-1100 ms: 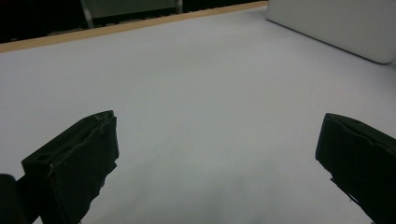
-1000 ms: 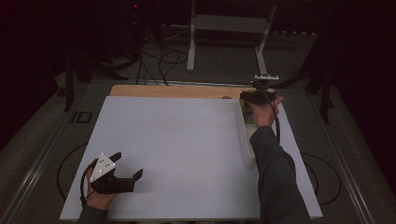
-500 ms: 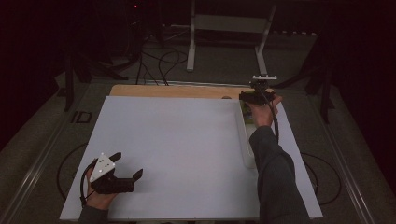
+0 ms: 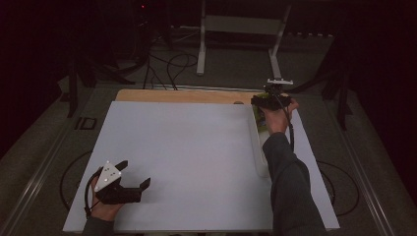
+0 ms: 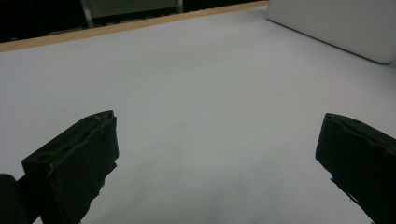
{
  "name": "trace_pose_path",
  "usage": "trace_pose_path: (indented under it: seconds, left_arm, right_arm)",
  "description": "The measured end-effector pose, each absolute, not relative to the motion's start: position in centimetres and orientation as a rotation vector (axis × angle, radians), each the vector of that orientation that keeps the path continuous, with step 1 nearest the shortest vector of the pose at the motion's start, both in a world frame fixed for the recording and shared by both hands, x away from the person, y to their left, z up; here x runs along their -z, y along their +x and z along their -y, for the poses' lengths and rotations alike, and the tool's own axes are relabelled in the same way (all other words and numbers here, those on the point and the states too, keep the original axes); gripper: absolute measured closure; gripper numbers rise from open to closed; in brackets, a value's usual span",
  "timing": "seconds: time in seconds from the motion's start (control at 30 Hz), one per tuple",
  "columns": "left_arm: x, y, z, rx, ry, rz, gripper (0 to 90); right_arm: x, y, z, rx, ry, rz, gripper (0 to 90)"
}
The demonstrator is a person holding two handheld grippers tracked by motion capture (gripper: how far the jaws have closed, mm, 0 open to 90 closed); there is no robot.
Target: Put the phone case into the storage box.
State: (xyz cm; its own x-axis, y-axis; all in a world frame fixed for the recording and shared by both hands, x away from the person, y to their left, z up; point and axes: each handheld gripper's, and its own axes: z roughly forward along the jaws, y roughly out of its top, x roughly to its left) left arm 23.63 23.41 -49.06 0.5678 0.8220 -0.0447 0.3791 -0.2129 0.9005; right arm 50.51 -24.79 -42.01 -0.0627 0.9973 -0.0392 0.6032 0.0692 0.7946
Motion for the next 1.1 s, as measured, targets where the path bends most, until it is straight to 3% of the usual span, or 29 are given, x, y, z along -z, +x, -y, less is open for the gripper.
trace_pose_path:
  seconds: [1.1]
  left_arm:
    - [49.0,23.6,-23.2,-0.564,1.819,-0.981,0.0]
  right_arm:
    - [40.5,48.2,23.6,-0.958,1.504,-1.821,11.8]
